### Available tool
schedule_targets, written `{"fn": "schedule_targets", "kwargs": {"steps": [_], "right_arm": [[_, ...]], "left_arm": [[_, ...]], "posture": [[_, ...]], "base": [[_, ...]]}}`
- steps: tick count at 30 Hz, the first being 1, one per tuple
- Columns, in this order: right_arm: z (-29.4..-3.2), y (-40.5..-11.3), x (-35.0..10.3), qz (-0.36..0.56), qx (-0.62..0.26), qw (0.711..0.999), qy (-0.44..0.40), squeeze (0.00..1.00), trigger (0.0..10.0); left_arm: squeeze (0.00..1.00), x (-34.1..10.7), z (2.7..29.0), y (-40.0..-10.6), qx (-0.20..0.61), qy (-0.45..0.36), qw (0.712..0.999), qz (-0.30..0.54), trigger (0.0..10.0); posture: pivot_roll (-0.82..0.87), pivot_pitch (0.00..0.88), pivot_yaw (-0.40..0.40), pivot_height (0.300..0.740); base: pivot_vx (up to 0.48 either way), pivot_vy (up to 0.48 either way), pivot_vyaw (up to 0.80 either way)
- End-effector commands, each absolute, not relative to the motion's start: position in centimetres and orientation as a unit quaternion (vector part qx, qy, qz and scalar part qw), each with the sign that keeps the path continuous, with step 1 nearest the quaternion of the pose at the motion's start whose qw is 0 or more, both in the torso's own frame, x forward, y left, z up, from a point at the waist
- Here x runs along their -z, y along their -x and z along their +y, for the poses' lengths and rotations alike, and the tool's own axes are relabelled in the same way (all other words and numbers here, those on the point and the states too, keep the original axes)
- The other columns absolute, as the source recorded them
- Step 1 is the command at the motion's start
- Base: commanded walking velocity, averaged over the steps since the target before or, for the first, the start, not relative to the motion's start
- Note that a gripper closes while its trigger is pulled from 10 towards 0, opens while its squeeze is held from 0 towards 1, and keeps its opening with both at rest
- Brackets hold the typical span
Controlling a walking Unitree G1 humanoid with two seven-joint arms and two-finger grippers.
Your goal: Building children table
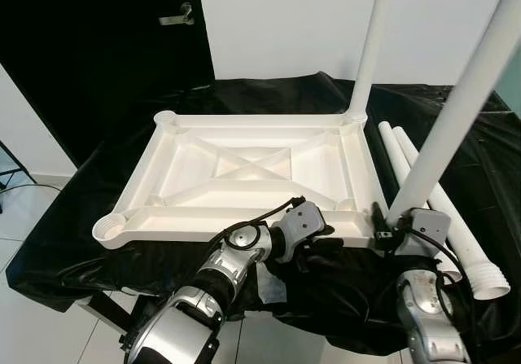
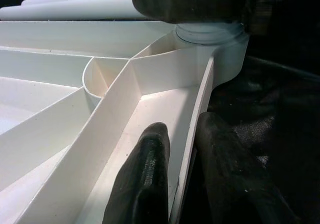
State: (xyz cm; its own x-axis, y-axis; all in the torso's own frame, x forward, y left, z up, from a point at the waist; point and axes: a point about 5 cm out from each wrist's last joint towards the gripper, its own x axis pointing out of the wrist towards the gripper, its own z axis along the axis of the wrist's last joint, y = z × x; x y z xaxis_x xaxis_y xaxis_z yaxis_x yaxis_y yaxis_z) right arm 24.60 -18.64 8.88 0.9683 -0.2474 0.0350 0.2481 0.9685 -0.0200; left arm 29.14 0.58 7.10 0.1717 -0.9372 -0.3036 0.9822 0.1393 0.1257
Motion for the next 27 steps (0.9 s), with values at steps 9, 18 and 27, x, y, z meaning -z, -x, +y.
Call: {"fn": "schedule_targets", "kwargs": {"steps": [9,18,27], "right_arm": [[-22.2,-23.3,-6.2,0.078,0.263,0.962,-0.002,0.0,0.0],[-21.1,-24.0,-6.3,0.09,0.27,0.958,-0.045,0.0,4.6],[-20.7,-24.3,-6.9,0.079,0.19,0.979,0.011,1.0,10.0]], "left_arm": [[0.0,-2.3,2.1,-26.4,0.657,-0.15,0.712,0.198,10.0],[0.0,-2.2,2.0,-26.2,0.654,-0.144,0.716,0.198,10.0],[0.0,-2.2,1.9,-26.2,0.653,-0.142,0.717,0.198,10.0]], "posture": [[-0.14,0.0,0.024,0.74],[-0.14,0.0,0.017,0.74],[-0.15,0.0,0.019,0.74]], "base": [[0.0,0.0,0.0],[0.0,0.0,0.0],[0.0,0.0,0.0]]}}
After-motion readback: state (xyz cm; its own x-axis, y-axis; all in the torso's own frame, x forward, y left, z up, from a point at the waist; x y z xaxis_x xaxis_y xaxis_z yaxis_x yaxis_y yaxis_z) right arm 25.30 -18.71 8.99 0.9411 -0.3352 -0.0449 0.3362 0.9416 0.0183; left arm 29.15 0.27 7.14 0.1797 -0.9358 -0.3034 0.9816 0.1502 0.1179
